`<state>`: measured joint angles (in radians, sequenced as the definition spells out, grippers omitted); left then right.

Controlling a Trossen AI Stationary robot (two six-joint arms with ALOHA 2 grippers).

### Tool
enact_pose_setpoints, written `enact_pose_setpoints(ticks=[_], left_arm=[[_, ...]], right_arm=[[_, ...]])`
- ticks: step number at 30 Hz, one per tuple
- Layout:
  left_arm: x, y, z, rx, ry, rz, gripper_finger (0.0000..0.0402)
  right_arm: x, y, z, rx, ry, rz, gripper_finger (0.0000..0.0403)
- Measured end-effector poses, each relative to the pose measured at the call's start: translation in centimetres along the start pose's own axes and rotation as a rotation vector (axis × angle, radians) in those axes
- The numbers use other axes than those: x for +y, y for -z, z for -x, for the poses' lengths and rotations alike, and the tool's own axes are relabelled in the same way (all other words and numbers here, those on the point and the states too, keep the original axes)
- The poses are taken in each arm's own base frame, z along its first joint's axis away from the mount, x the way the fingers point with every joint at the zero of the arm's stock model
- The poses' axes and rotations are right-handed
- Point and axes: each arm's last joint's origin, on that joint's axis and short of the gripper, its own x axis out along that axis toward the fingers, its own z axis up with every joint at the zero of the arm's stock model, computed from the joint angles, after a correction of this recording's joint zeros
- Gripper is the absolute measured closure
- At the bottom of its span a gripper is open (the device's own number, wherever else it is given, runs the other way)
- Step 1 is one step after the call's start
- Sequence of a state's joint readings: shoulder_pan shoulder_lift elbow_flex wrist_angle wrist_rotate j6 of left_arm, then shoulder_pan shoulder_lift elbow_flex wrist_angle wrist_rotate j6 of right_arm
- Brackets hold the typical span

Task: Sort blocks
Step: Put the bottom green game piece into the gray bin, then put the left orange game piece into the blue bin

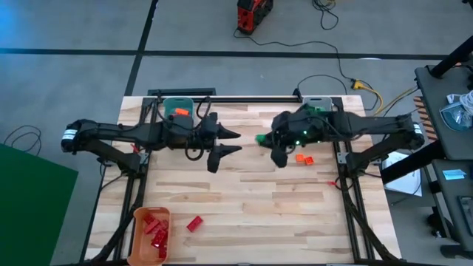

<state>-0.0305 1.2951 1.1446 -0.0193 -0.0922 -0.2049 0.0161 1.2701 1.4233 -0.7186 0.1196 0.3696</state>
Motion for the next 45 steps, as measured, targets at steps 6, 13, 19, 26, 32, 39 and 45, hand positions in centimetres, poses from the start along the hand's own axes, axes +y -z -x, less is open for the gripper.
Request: enact_pose_setpoints(ticks=[6, 13, 19, 26, 32, 39, 45], left_arm=[[0.5, 1.1, 0.7, 0.123, -0.116, 0.041, 0.0214], [0.8, 1.7, 0.4, 0.154, -0.169, 0.105, 0.0214], [0.8, 1.7, 0.4, 0.15, -0.188, 0.122, 0.0214], [0.9, 1.7, 0.4, 0.154, -0.19, 0.123, 0.0214], [0.9, 1.9, 0.4, 0.167, -0.194, 0.124, 0.0214], [0.9, 2.1, 0.4, 0.192, -0.202, 0.141, 0.0214], [0.9, 2.2, 0.4, 0.196, -0.198, 0.167, 0.0214]], right_arm=[[-4.9, 1.2, 1.6, 0.284, 0.281, -0.226, 0.0316], [-11.7, 1.9, 3.0, 0.4, 0.518, -0.541, 0.0316], [-18.5, 3.2, 3.6, 0.559, 0.596, -0.769, 0.0316], [-25.0, 5.3, 2.3, 0.707, 0.671, -0.876, 0.0316], [-27.4, 6.8, -0.2, 0.784, 0.684, -0.871, 0.0295], [-28.2, 7.2, -1.5, 0.79, 0.683, -0.86, 0.0268], [-27.7, 6.7, -0.7, 0.743, 0.682, -0.84, 0.0276]])
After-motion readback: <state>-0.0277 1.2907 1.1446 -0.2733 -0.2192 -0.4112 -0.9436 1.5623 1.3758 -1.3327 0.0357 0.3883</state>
